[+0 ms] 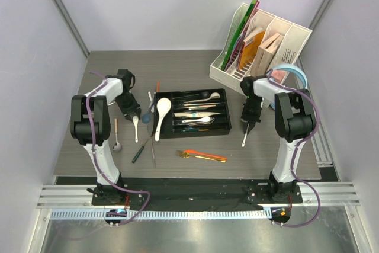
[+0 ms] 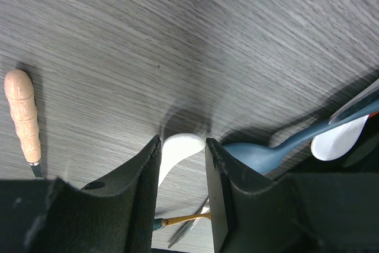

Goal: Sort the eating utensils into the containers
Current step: Pick up the spoon from the center of the board, then place the spoon in the storage box.

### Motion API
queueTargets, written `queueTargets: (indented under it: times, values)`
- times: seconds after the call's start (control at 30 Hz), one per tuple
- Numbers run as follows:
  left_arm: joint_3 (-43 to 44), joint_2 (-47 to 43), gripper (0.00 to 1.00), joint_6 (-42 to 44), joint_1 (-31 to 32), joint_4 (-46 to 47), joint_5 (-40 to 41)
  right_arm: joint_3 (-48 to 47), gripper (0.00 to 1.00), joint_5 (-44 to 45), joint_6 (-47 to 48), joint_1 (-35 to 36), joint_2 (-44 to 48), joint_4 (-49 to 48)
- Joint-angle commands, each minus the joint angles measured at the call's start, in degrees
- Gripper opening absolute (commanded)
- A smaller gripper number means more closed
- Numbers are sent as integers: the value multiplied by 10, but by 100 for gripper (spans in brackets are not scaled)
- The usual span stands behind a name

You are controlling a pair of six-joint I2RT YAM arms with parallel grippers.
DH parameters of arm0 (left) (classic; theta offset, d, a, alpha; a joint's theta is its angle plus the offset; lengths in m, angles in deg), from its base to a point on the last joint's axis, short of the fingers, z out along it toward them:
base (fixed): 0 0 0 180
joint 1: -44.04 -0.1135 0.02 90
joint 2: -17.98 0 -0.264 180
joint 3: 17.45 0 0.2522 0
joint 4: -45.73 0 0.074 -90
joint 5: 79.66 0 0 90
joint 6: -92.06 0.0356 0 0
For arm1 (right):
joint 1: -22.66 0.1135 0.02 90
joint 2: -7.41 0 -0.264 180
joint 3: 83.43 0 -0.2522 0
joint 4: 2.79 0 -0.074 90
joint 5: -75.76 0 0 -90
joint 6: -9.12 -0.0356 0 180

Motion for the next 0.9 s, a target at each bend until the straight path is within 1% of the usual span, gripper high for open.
queueTargets:
  times: [0.0, 0.17, 0.27, 0.33, 0.43, 0.5, 0.57, 0.6, 0.67, 0.7, 0.77, 0.8, 0.87]
  values:
    - [18, 2, 36, 5, -2, -6, 5, -1, 1, 52, 5, 3, 35, 12]
    - [17, 6, 37, 4, -2, -4, 2, -42, 1, 31, -3, 5, 74, 53]
    - [17, 7, 36, 4, -2, -1, 1, -75, 1, 4, -20, 7, 82, 72]
    - [17, 8, 36, 4, -2, -1, 0, -102, 1, -48, -38, 6, 80, 78]
    - [15, 8, 36, 4, -2, 1, -1, -144, 1, -128, -95, 6, 53, 97]
    - [12, 8, 36, 3, -2, 5, -2, -178, 1, -183, -150, 11, 31, 103]
    - [10, 8, 36, 3, -2, 9, -6, -207, 1, -195, -205, 20, 24, 104]
    - [8, 8, 36, 2, -2, 10, -6, -241, 1, -198, -223, 28, 11, 105]
    - [7, 8, 36, 2, -2, 12, -7, -273, 1, -216, -258, 35, -3, 110]
    - [7, 7, 36, 3, -2, 12, -7, -290, 1, -228, -294, 40, -9, 111]
    - [9, 5, 36, 3, -2, 12, -5, -291, 1, -254, -339, 42, -20, 96]
    - [10, 4, 36, 3, -2, 13, -5, -277, 1, -260, -391, 45, -19, 88]
    - [10, 3, 36, 2, -2, 13, -6, -243, 1, -281, -440, 57, -12, 46]
